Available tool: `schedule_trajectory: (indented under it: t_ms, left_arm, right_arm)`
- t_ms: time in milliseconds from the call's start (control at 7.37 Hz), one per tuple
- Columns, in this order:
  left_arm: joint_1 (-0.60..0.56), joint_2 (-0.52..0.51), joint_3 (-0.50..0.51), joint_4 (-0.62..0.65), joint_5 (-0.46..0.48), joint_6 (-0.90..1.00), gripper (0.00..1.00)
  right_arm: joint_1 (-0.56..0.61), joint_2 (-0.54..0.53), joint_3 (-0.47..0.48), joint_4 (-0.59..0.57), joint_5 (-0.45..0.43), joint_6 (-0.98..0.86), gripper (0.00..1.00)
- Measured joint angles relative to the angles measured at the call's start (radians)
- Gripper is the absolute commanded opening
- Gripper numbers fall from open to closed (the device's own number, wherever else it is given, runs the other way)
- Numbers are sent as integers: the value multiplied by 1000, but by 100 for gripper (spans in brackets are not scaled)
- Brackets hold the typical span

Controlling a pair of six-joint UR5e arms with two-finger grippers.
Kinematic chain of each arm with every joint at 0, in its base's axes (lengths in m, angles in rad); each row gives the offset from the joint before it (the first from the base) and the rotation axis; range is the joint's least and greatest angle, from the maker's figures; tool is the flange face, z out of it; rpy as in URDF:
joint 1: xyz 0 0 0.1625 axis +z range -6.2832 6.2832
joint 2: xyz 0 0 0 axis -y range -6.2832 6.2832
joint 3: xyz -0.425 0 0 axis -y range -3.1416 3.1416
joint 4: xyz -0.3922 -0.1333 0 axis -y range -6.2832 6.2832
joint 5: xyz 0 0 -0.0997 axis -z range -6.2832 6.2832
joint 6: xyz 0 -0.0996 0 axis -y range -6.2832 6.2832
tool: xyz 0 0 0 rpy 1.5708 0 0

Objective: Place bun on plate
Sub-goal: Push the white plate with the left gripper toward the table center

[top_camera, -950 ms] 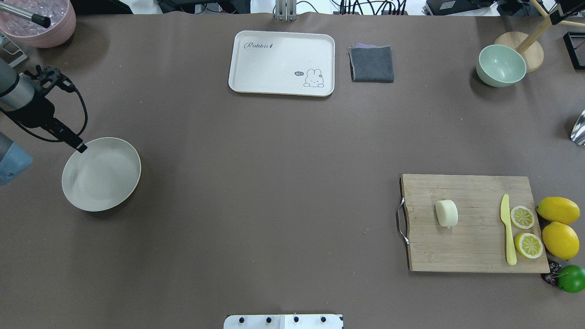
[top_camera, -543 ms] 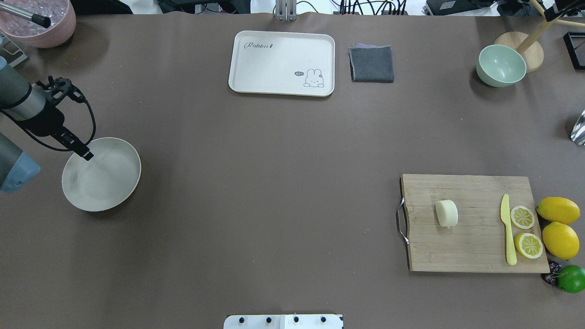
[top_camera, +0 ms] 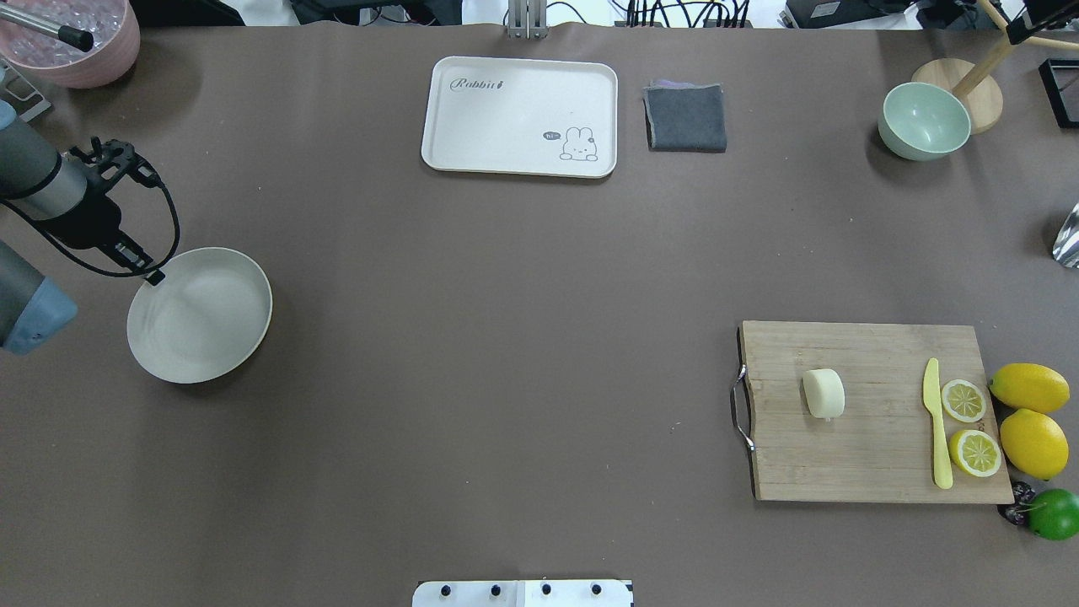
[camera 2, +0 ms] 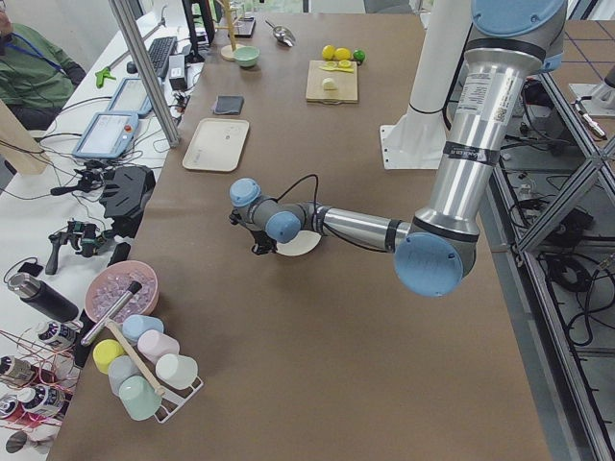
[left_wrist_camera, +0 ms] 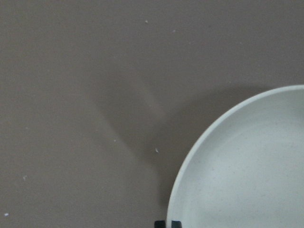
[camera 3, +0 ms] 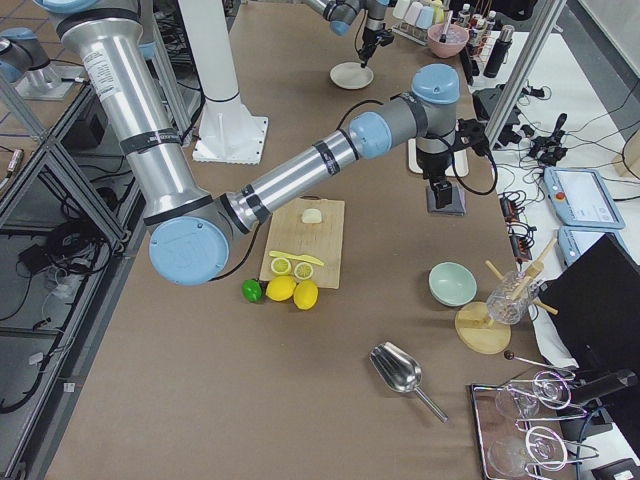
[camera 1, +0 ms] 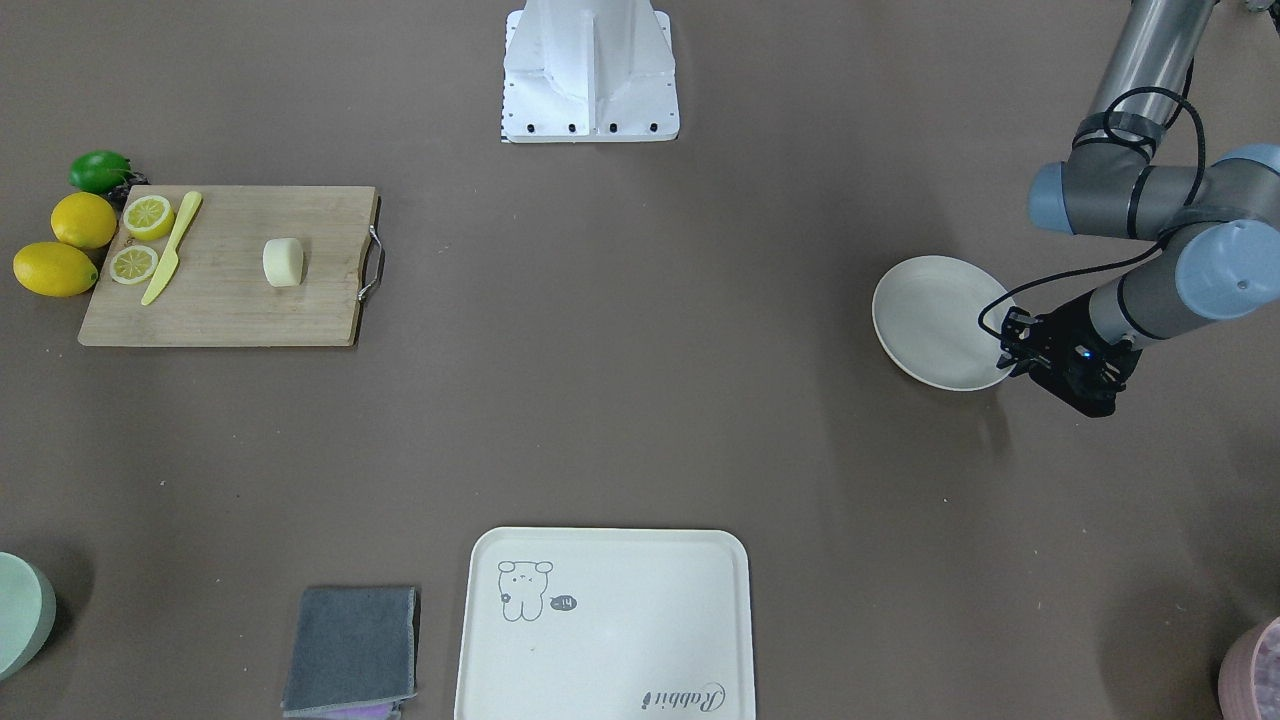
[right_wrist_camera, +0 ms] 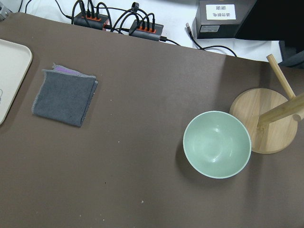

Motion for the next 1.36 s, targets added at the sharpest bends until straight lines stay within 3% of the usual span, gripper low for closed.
schedule_trajectory:
  t_ms: [407,814,1086,1357]
  left_arm:
    - [-76,-28,-45,6,-99,-31,0]
    - [-97,-166,-87,4,-143,-280,0]
    - [-23,-236,-120,4,-90,-467,0]
    - [110,-288,-149,-5,50,-619,0]
  right_arm:
    - [0,-6,1,-5,2,1,100]
    - [-15,-6,-10,-9,13,1,100]
    - [-35,-5,-21,-5,9,1,100]
    - [-44,-1,-24,-1,7,0,100]
